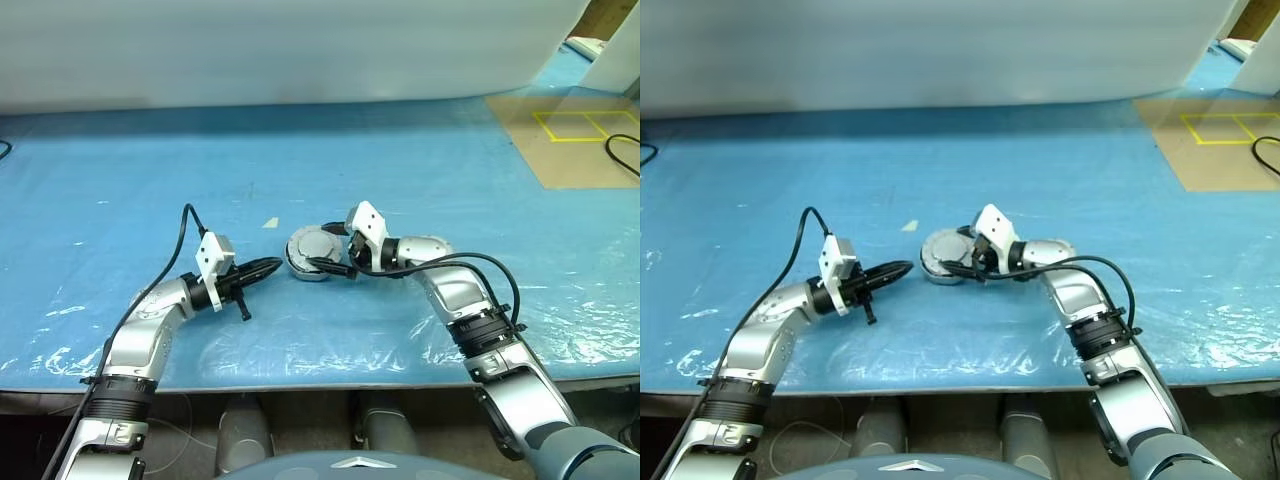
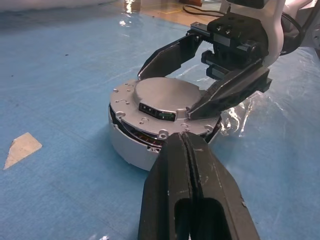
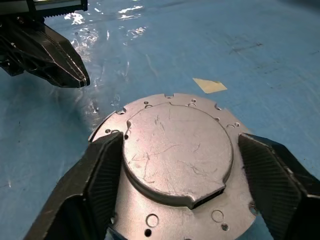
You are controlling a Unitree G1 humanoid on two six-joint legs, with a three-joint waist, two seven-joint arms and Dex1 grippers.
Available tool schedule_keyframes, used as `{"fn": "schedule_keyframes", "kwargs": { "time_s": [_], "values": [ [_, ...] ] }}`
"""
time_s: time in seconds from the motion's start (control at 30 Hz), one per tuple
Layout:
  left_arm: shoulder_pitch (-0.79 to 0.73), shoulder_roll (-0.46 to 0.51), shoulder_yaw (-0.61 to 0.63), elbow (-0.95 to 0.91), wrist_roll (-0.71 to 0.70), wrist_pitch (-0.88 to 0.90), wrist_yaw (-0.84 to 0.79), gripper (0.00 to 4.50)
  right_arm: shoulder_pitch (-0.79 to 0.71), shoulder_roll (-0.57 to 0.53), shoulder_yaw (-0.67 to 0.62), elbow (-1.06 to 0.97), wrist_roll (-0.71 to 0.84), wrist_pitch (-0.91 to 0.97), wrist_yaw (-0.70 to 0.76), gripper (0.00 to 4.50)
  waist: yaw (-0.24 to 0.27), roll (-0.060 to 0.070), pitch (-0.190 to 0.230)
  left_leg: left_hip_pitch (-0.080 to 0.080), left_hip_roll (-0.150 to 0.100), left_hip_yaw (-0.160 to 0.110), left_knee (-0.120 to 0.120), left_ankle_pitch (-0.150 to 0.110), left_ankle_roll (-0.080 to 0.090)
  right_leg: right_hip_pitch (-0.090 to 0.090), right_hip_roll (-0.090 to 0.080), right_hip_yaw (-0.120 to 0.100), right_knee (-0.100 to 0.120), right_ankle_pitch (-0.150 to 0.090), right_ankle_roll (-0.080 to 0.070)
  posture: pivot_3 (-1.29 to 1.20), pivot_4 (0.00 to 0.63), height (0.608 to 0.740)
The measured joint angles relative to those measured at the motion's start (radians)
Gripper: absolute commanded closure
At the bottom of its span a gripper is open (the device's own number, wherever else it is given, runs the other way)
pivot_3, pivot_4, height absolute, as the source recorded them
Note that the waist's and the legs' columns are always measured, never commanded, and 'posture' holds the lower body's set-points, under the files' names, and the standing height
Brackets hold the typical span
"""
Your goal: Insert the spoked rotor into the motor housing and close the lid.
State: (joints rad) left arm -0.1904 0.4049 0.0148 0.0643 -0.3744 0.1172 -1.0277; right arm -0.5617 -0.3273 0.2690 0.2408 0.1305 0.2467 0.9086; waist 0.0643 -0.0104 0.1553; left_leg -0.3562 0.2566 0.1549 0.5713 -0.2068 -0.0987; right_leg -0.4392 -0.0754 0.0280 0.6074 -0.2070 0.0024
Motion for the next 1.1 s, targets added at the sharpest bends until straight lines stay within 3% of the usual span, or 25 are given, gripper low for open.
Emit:
{"fn": "schedule_keyframes", "kwargs": {
  "time_s": [0.03, 1.1],
  "values": [
    [0.002, 0.000, 0.001, 0.000, 0.000, -0.002, 0.004, 4.50, -0.004, 0.002, 0.001, 0.005, -0.004, -0.004, 0.001, 1.57, -0.001, 0.000, 0.000, 0.000, 0.000, 0.000, 0.000, 0.000, 0.000, 0.000, 0.000, 0.000, 0.000, 0.000, 0.000, 0.00, 0.150, 0.740],
    [0.045, 0.013, 0.044, 0.000, 0.001, -0.041, 0.067, 4.50, 0.011, 0.070, 0.067, -0.084, -0.085, 0.126, -0.124, 1.57, -0.022, 0.000, -0.001, 0.007, 0.000, 0.001, 0.000, 0.000, 0.000, 0.005, 0.000, 0.001, 0.001, 0.000, 0.000, 0.00, 0.150, 0.740]
  ]
}}
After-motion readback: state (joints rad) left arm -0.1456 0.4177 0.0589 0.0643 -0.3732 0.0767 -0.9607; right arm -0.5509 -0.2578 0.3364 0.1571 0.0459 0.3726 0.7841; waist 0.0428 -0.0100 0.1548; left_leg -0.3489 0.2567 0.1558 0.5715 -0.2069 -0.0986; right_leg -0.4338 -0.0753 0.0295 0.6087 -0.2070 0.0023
